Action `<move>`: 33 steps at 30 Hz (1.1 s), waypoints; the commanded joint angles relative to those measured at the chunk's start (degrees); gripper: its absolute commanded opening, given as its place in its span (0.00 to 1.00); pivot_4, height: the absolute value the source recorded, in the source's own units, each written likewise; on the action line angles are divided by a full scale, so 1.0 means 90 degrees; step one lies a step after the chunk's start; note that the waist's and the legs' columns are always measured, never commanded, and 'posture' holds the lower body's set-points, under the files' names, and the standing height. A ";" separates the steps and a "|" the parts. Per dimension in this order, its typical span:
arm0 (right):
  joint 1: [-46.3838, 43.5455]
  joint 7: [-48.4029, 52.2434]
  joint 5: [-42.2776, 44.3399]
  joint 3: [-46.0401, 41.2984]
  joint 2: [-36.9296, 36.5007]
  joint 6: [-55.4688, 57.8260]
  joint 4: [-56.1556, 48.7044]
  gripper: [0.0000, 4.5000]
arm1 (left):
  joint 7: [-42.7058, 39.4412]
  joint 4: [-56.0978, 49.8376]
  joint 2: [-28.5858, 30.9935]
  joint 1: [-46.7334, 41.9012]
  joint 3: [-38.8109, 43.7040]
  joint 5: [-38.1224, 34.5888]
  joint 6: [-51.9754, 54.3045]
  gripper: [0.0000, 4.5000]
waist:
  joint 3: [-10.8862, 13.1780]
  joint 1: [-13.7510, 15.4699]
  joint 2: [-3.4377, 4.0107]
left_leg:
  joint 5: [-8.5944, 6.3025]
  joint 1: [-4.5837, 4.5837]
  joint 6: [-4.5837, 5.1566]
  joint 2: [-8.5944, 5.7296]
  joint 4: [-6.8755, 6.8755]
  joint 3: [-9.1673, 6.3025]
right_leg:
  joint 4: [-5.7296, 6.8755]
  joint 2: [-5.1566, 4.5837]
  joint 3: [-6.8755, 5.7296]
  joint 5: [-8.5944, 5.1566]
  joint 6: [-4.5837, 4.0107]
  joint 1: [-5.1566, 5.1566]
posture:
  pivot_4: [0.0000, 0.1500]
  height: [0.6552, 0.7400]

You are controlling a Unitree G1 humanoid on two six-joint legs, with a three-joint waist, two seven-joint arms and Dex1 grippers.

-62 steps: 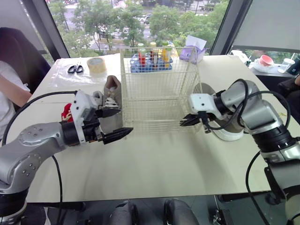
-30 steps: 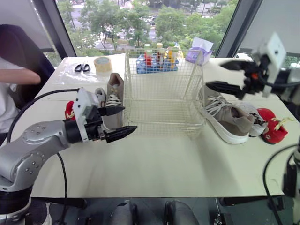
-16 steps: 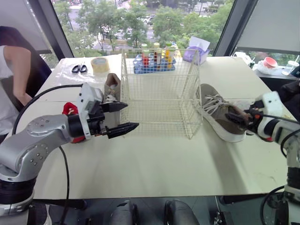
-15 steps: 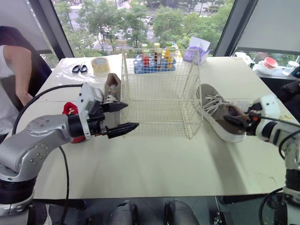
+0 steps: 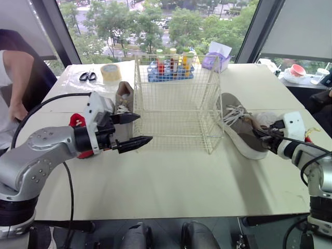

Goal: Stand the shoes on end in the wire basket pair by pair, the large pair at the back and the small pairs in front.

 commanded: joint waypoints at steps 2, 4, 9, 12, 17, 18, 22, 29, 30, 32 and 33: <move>-0.0502 -0.0092 0.0447 -0.0253 -0.0031 0.0189 -0.0351 0.19 | -0.0079 -0.0019 0.0099 -0.0208 0.0121 -0.0040 -0.0009 1.00 | 0.0005 -0.0039 0.0004 | 0.0000 -0.0001 0.0000 0.0000 0.0000 0.0000 | 0.0000 0.0000 0.0000 0.0000 0.0000 -0.0001 | 1.00 1.00; -0.0812 -0.0208 0.0614 -0.0437 -0.0089 0.0289 -0.0426 0.19 | -0.0120 0.0057 0.0099 -0.0291 0.0116 -0.0042 -0.0017 1.00 | 0.0014 -0.0067 0.0007 | 0.0000 -0.0003 0.0000 -0.0001 -0.0001 0.0000 | 0.0001 -0.0001 0.0001 0.0001 0.0000 -0.0003 | 1.00 1.00; -0.1956 -0.0494 0.1008 -0.0845 -0.0494 0.0456 -0.0490 0.19 | -0.0215 0.0403 -0.0007 -0.0681 0.0106 -0.0057 -0.0043 1.00 | 0.0062 -0.0070 0.0036 | 0.0000 -0.0014 0.0000 -0.0004 -0.0004 0.0004 | 0.0003 -0.0002 0.0004 0.0012 0.0022 -0.0019 | 1.00 1.00; -0.2780 -0.0582 0.1150 -0.0961 -0.0871 0.0405 -0.0362 0.19 | -0.0208 0.0727 -0.0128 -0.1023 0.0113 -0.0044 -0.0085 1.00 | 0.0098 -0.0061 0.0054 | 0.0001 -0.0026 0.0001 -0.0007 -0.0006 0.0006 | 0.0003 -0.0004 0.0003 0.0011 0.0026 -0.0030 | 1.00 1.00; -0.3742 -0.0442 0.1289 -0.0807 -0.1318 0.0088 -0.0209 0.19 | -0.0269 0.1245 -0.0303 -0.1550 0.0124 -0.0018 -0.0114 1.00 | 0.0102 -0.0077 0.0048 | 0.0000 -0.0034 0.0001 -0.0007 -0.0007 0.0009 | -0.0001 -0.0003 0.0002 0.0009 0.0030 -0.0036 | 1.00 1.00; -0.3907 -0.0329 0.1371 -0.0744 -0.1377 0.0016 -0.0217 0.19 | -0.0251 0.1351 -0.0354 -0.1676 0.0131 -0.0018 -0.0115 1.00 | 0.0104 -0.0080 0.0050 | 0.0000 -0.0036 0.0002 -0.0006 -0.0007 0.0009 | -0.0004 -0.0003 0.0002 0.0009 0.0031 -0.0036 | 1.00 1.00; -0.4413 0.0435 0.1987 -0.0517 -0.1526 -0.0061 -0.0382 0.19 | -0.0222 0.1776 -0.0475 -0.2117 0.0207 -0.0073 -0.0038 1.00 | 0.0107 -0.0093 0.0051 | 0.0000 -0.0036 0.0002 -0.0005 -0.0006 0.0012 | -0.0003 -0.0004 0.0003 0.0009 0.0032 -0.0037 | 1.00 1.00; -0.4965 0.1845 0.2709 0.0192 -0.1559 -0.0356 -0.0505 0.19 | -0.0382 0.3093 -0.0343 -0.3009 0.0669 -0.0635 0.0630 1.00 | 0.0113 -0.0095 0.0047 | 0.0000 -0.0036 0.0002 -0.0002 -0.0006 0.0012 | 0.0002 -0.0003 0.0002 0.0010 0.0033 -0.0041 | 1.00 1.00; -0.5022 0.2040 0.2762 0.0337 -0.1520 -0.0443 -0.0528 0.19 | -0.0435 0.3373 -0.0276 -0.3150 0.0770 -0.0757 0.0820 1.00 | 0.0115 -0.0096 0.0046 | 0.0000 -0.0036 0.0002 -0.0002 -0.0004 0.0013 | 0.0003 -0.0003 0.0002 0.0010 0.0033 -0.0041 | 1.00 1.00; -0.5106 0.2325 0.2835 0.0565 -0.1458 -0.0560 -0.0544 0.19 | -0.0533 0.3767 -0.0148 -0.3345 0.0888 -0.0922 0.1153 1.00 | 0.0116 -0.0097 0.0043 | 0.0000 -0.0037 0.0002 -0.0003 -0.0004 0.0013 | 0.0002 -0.0004 0.0002 0.0010 0.0033 -0.0041 | 1.00 1.00; -0.5147 0.2490 0.2835 0.0695 -0.1421 -0.0678 -0.0561 0.19 | -0.0581 0.3925 -0.0088 -0.3415 0.0935 -0.1008 0.1331 1.00 | 0.0116 -0.0096 0.0043 | 0.0000 -0.0037 0.0002 -0.0003 -0.0004 0.0013 | 0.0002 -0.0005 0.0002 0.0010 0.0034 -0.0041 | 1.00 1.00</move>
